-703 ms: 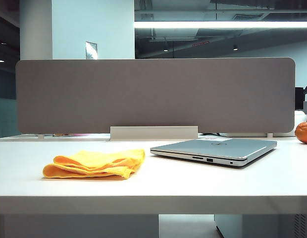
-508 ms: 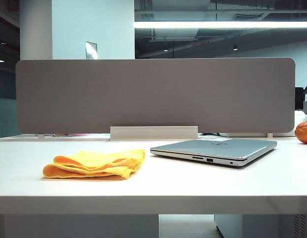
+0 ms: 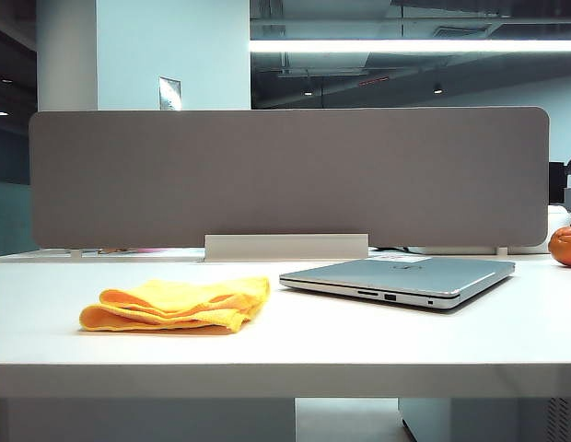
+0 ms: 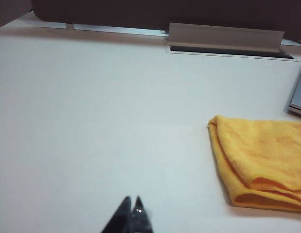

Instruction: Pick up the yellow rag and put it over the laptop.

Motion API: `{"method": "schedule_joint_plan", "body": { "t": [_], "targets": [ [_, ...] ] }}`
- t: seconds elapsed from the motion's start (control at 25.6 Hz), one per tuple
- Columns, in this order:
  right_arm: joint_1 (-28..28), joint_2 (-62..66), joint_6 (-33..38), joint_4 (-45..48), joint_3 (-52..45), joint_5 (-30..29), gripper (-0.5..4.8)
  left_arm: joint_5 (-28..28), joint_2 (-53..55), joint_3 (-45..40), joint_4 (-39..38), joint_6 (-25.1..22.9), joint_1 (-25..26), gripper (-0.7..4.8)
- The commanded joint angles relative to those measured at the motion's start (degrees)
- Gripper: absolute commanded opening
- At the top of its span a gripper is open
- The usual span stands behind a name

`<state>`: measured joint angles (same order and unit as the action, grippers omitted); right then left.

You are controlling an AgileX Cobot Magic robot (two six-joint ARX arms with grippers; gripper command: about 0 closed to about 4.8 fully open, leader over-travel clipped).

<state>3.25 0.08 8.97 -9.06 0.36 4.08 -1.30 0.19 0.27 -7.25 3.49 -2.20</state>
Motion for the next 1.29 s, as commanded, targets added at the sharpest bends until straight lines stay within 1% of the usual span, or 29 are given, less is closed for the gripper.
{"method": "schedule_joint_plan", "body": {
  "t": [0.04, 0.27, 0.31, 0.55, 0.59, 0.66, 0.74, 0.82, 0.86, 1.06, 1.29],
  "targets": [
    [-0.02, -0.09, -0.15, 0.72, -0.24, -2.97, -0.01, 0.09, 0.04, 0.17, 0.83, -0.04, 0.17, -0.06],
    [-0.02, -0.09, -0.15, 0.68, -0.24, -16.96, -0.01, 0.04, 0.04, 0.17, 0.85, -0.02, 0.17, -0.06],
    [-0.02, -0.09, -0.15, 0.72, -0.24, -20.63, -0.01, 0.04, 0.04, 0.17, 0.83, -0.02, 0.17, -0.06],
    [0.0, -0.09, 0.07, 1.44, -0.24, -27.74, -0.01, 0.07, 0.04, 0.17, 0.83, -0.02, 0.17, -0.06],
    [0.0, -0.09, 0.09, 2.08, -0.24, -30.29, -0.01, 0.04, 0.04, 0.17, 0.83, -0.02, 0.17, -0.06],
    [0.0, -0.09, 0.63, 2.84, -0.24, -33.4, -0.01, 0.02, 0.04, 0.2, 0.83, 0.04, 0.17, -0.06],
    [0.0, -0.09, 2.14, 3.37, -0.24, -36.94, -0.01, -0.24, 0.04, 0.2, 0.83, 2.03, 0.15, -0.06],
    [0.0, -0.09, 3.15, 3.23, -0.24, -38.97, -0.01, -0.35, 0.04, 0.2, 0.83, 5.31, 0.15, -0.06],
    [0.0, -0.09, 3.28, 3.04, -0.24, -39.71, -0.01, -0.46, 0.04, 0.2, 0.83, 5.68, 0.15, -0.06],
    [-0.02, -0.09, 3.26, 2.86, -0.24, -40.02, -0.01, -1.62, 0.04, 0.74, 1.01, 5.73, 0.15, -0.06],
    [0.0, -0.09, 3.26, 2.84, -0.24, -40.02, -0.01, -2.43, 0.39, 3.48, 2.27, 5.51, 0.15, -0.06]
  ]
}}
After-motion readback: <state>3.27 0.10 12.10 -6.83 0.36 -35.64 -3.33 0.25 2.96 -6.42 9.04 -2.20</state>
